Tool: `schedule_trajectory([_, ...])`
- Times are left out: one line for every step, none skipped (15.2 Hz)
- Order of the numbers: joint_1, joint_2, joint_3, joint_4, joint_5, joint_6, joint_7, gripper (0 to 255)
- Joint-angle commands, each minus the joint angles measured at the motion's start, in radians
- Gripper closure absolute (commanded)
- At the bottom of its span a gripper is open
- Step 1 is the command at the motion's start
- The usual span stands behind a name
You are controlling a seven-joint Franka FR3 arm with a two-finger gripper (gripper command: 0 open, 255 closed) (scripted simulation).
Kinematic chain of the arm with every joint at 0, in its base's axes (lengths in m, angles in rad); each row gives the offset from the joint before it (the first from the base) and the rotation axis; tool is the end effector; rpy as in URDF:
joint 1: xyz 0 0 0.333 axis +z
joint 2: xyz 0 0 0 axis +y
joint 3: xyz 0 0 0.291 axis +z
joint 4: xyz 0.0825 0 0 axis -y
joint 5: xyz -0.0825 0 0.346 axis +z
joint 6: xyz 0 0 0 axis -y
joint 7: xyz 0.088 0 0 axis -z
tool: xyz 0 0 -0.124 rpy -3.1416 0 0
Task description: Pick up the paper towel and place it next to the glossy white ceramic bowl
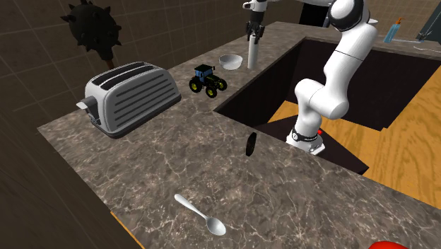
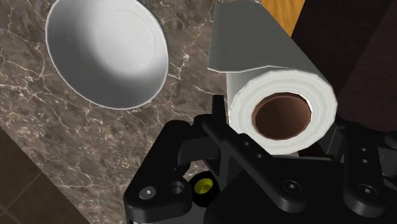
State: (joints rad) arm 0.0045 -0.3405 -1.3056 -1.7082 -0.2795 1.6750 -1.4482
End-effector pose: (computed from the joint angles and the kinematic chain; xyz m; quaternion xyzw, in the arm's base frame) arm 0.0346 -0.5109 0.5597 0.9955 0.0865 0.0303 0.0251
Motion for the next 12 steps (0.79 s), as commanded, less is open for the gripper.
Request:
schedule_trajectory([-0.012,-0.009,0.008,-0.035,-0.008,0.028,0.005,255])
schedule_trajectory([-0.016,-0.012,0.009,-0.05,-0.012,0.041,0.007,255])
schedule_trajectory([-0.019,-0.014,0.01,-0.064,-0.015,0.054,0.009,255])
schedule_trajectory([-0.022,-0.017,0.01,-0.079,-0.018,0.067,0.011,255])
schedule_trajectory([-0.024,-0.019,0.009,-0.093,-0.02,0.08,0.012,255])
schedule_trajectory([-0.026,-0.021,0.008,-0.107,-0.023,0.093,0.014,255])
schedule_trajectory([-0.028,-0.023,0.006,-0.12,-0.025,0.105,0.015,255])
schedule_trajectory([-0.029,-0.024,0.004,-0.132,-0.028,0.117,0.016,255])
schedule_trajectory([-0.029,-0.024,0.004,-0.132,-0.028,0.117,0.016,255])
schedule_trajectory([-0.029,-0.024,0.004,-0.132,-0.028,0.117,0.016,255])
schedule_trajectory([-0.029,-0.024,0.004,-0.132,-0.028,0.117,0.016,255])
schedule_trajectory([-0.029,-0.024,0.004,-0.132,-0.028,0.117,0.016,255])
